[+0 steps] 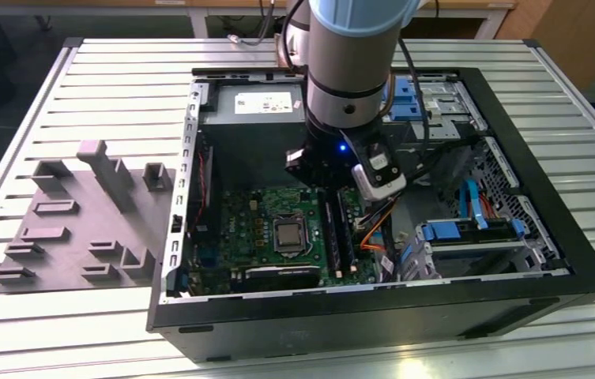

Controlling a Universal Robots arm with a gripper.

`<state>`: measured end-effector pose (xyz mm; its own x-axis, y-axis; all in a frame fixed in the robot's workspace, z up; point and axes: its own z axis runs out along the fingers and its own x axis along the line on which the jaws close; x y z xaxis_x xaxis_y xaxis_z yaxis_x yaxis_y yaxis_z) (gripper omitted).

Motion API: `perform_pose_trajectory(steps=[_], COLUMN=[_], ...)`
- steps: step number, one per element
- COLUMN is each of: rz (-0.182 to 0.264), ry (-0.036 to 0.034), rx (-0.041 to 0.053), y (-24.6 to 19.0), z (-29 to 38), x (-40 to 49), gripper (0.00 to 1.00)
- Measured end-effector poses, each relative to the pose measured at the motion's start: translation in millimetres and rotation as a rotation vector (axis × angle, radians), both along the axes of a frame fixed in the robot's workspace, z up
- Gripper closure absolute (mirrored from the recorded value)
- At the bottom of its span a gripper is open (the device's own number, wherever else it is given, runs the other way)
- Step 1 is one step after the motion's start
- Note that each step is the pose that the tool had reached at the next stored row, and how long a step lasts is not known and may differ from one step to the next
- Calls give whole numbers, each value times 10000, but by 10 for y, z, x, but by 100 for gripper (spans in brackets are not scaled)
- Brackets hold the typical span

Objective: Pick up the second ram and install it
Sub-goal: 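Press down the second ram until it locks into place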

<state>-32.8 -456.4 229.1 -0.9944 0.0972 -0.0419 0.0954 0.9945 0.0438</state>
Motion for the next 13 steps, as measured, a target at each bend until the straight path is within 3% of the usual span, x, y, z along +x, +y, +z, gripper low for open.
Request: perform_pose_trajectory(steps=[13], rz=[-1], ry=[0], rx=[-1], y=[-53], z=[0], x=[0], gripper=[89])
